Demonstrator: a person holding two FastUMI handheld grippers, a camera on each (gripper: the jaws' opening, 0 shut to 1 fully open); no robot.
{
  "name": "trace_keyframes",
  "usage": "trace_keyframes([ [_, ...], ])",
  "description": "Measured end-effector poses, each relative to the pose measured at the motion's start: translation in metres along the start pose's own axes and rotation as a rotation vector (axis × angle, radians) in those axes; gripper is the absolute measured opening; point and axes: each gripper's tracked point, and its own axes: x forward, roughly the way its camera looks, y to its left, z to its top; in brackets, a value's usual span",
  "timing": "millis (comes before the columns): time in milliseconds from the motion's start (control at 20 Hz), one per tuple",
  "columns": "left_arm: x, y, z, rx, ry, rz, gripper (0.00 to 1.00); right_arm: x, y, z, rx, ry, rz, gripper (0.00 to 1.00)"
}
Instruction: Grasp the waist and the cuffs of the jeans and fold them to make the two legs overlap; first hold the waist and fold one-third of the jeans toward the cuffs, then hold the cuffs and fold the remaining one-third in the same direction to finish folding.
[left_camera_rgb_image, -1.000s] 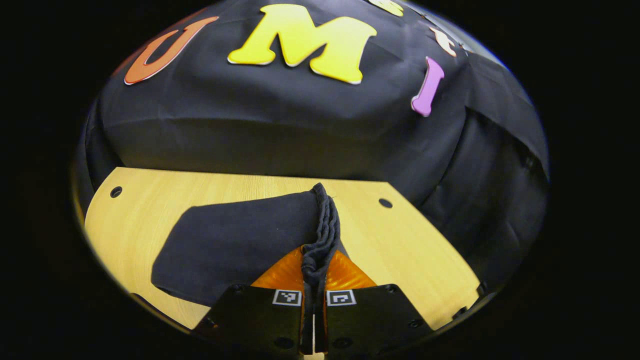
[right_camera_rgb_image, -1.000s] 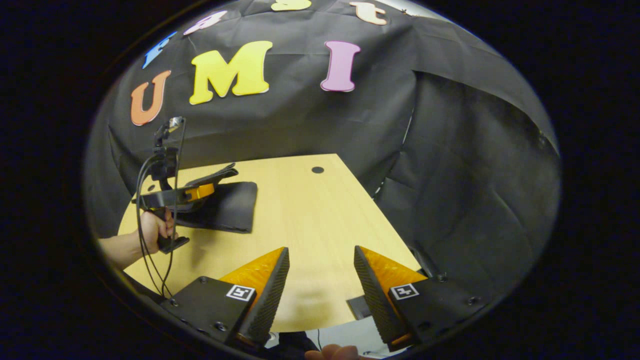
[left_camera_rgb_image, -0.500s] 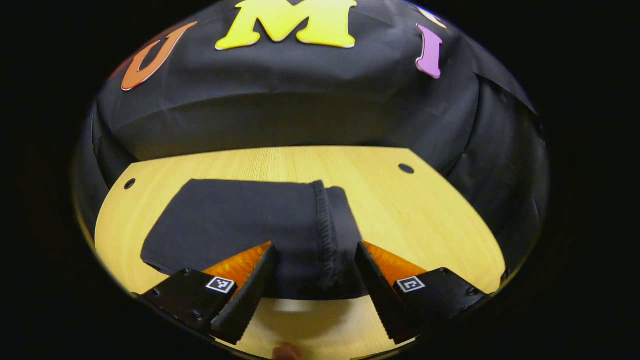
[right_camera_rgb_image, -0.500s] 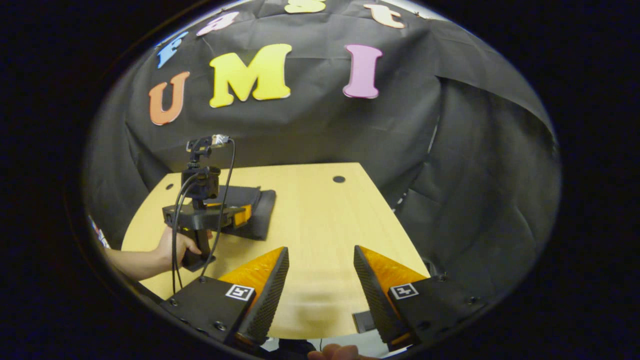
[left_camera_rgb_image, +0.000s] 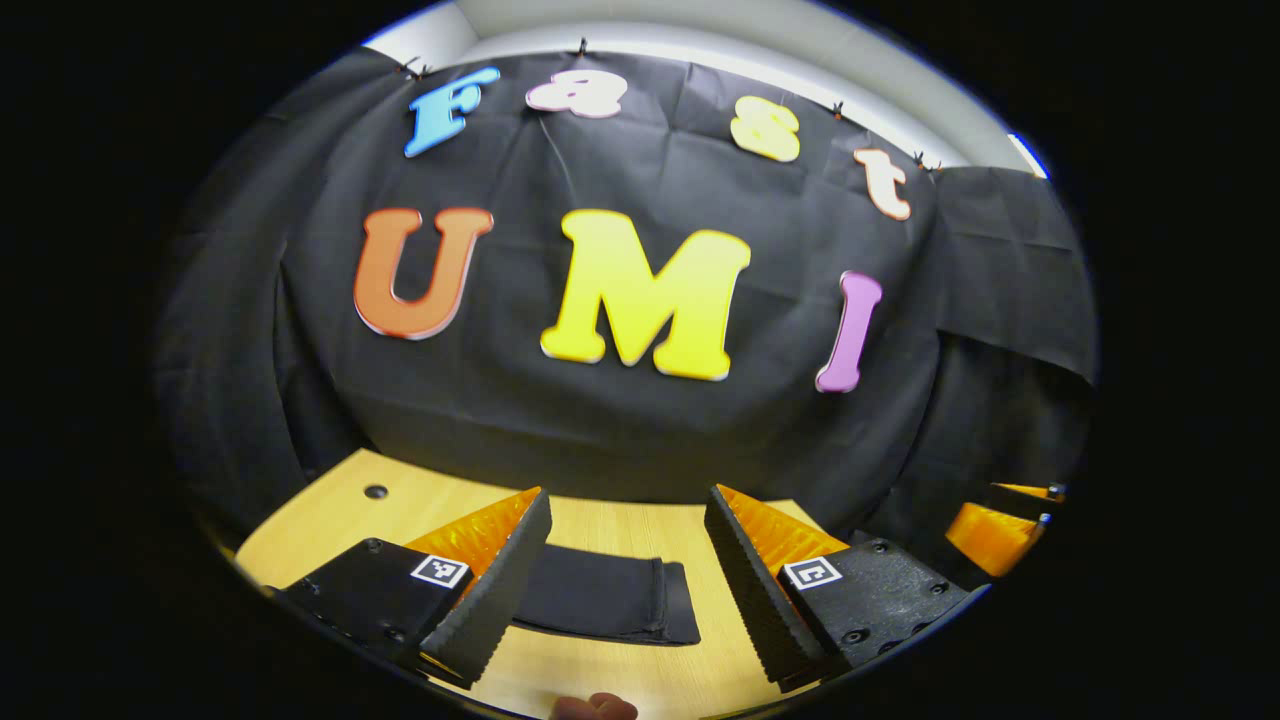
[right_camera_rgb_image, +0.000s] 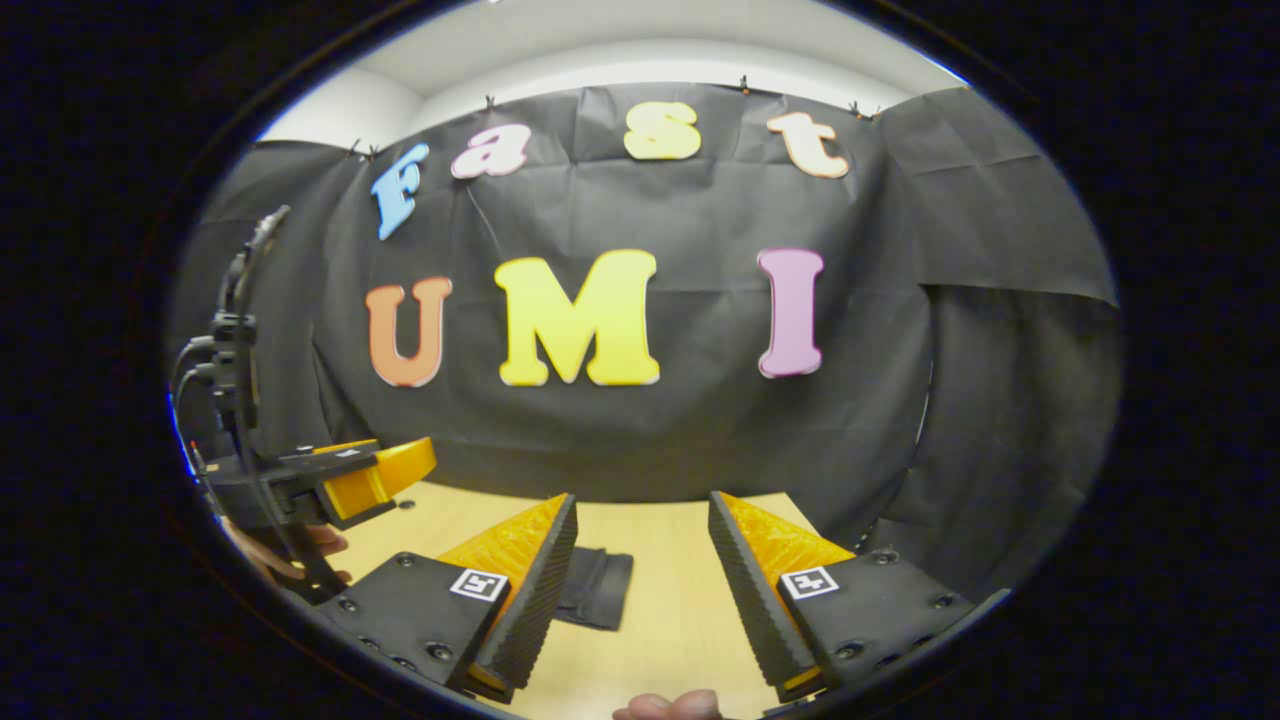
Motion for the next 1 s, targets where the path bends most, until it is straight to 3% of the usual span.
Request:
trace_keyframes([
  [150,-0.066,0.015,0.049,0.049,-0.08,0.005,0.98,-0.035,0.03,0.026,0.003,-0.104,-0.001,0.82],
  [300,-0.12,0.031,0.052,0.031,-0.097,0.02,0.98,-0.066,0.049,0.029,-0.079,-0.158,-0.042,0.84],
  [450,-0.157,0.043,0.059,0.035,-0.136,0.041,0.98,-0.094,0.083,0.033,-0.091,-0.181,-0.007,0.88],
  [600,-0.174,0.044,0.063,0.037,-0.158,0.047,0.98,-0.109,0.097,0.024,-0.082,-0.172,-0.002,0.85],
  [650,-0.178,0.046,0.066,0.034,-0.166,0.052,0.93,-0.114,0.104,0.023,-0.079,-0.163,0.008,0.86],
  [750,-0.182,0.047,0.071,0.033,-0.183,0.053,1.0,-0.115,0.11,0.023,-0.096,-0.159,0.025,0.85],
  [1000,-0.19,0.065,0.07,0.012,-0.187,0.093,0.98,-0.119,0.127,0.025,-0.099,-0.161,0.057,0.86],
])
